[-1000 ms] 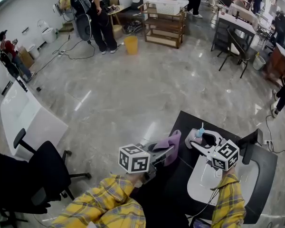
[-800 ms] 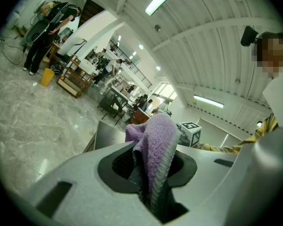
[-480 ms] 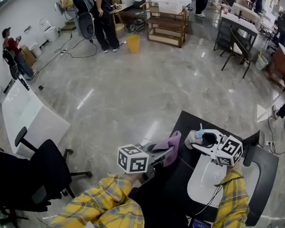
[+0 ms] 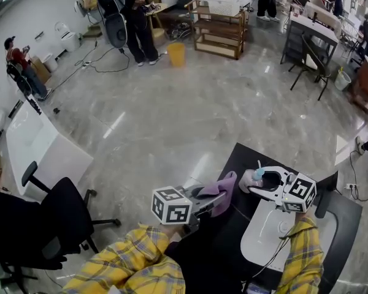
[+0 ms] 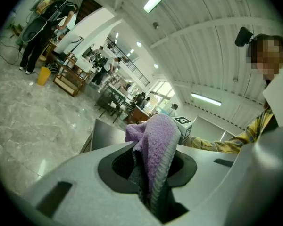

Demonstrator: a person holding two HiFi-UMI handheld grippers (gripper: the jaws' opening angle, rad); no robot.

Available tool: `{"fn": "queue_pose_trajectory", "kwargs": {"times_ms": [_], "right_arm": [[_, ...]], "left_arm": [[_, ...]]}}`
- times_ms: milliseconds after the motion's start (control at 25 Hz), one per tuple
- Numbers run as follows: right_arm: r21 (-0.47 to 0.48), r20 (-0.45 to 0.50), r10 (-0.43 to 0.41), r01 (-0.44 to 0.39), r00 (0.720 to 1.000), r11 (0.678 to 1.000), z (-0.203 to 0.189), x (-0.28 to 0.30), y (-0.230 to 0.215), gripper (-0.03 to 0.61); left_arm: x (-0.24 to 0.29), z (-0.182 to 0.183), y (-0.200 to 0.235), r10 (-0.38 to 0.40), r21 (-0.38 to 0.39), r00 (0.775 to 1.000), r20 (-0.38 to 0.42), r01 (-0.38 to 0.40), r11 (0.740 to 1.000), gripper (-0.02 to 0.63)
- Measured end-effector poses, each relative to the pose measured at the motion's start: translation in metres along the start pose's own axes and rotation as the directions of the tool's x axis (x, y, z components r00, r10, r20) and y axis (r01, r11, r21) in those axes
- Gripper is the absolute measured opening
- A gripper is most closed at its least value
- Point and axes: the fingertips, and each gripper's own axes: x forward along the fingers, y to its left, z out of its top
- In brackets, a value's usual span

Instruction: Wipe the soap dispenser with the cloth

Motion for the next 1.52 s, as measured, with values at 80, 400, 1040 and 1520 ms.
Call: {"fn": "queue_pose_trajectory", "kwargs": {"times_ms": [80,400,1040,1520], "right_arm": [[-0.001,0.002,0.015,-0.015,1.000,1.000,-0.0010,-0.0014,-0.0006,0.201],[-0.016,0.003,0.064,-0.064,0.998,0.998,-0.0030,-0.0033,-0.0007,0.201],[-0.056,-0.005,0.107,-0.107,0.994,0.993,-0.0022,-0.0029,-0.0009,0.199],[-0.089,-0.045,0.106,-0.109,0.993,0.990,-0.0036,-0.0017,-0.0004,0.198]], "left_arm": [[0.0028,-0.0004,-0.0009,-0.003,0.000,1.000,-0.001,0.003,1.000,0.087],[0.0085,-0.0037,-0.0028,-0.009,0.005,1.000,-0.005,0.009,1.000,0.087],[0.0074,-0.0074,-0.0062,-0.014,0.022,1.000,-0.013,0.014,1.000,0.087],[0.0034,-0.0102,-0.0095,-0.018,0.032,1.000,-0.006,0.018,0.999,0.087]]}}
